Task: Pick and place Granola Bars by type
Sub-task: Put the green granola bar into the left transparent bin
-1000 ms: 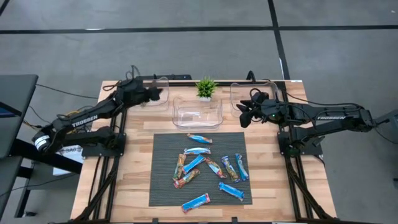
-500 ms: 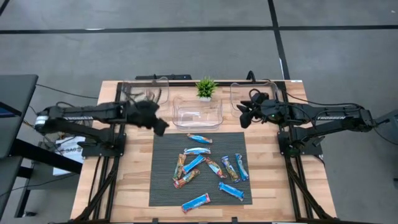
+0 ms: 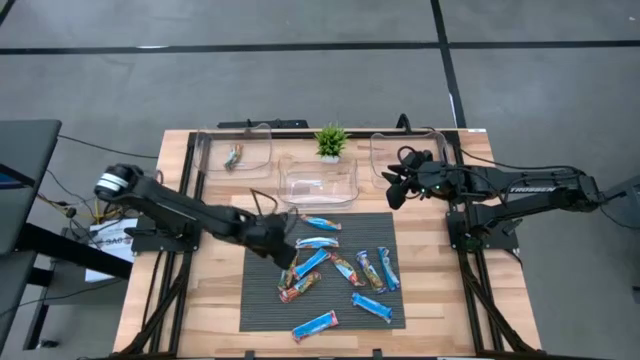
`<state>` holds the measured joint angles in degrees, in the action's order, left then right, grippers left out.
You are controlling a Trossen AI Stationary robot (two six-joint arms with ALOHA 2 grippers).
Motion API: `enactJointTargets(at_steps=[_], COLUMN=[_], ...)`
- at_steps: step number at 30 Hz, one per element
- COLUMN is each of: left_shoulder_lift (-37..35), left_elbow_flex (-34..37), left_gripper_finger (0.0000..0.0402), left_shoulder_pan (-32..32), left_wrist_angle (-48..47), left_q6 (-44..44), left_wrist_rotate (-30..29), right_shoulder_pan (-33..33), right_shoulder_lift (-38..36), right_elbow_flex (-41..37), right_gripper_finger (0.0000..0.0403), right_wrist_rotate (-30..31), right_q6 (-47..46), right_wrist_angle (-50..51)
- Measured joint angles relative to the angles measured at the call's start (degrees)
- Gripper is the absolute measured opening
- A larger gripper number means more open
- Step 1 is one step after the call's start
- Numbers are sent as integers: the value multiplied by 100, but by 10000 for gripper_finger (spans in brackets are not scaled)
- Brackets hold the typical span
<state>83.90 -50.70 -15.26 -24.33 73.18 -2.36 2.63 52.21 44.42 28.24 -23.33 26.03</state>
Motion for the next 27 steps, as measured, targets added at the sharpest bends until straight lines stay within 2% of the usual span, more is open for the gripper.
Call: enactJointTargets(at_steps=[8, 18, 22, 27], left_shoulder_lift=[813, 920, 1165, 1473], left_elbow_flex=[-9, -7, -7, -11], left_gripper_finger=[145, 145, 145, 145], left_shoulder_pan=[-230, -222, -220, -193], left_wrist_angle=[617, 178, 296, 940], left_q6=[454, 416, 295, 147], left_wrist_rotate=[91, -240, -60, 78], right_shoulder_pan=[0, 0, 0, 0], right_shoulder_lift=[0, 0, 0, 0], right_elbow_flex=[0, 0, 0, 0], right_gripper_finger=[123, 123, 123, 123], right_wrist_rotate=[-150, -160, -173, -172], right_q6=[131, 131, 131, 131], right_wrist_angle=[64, 58, 56, 53])
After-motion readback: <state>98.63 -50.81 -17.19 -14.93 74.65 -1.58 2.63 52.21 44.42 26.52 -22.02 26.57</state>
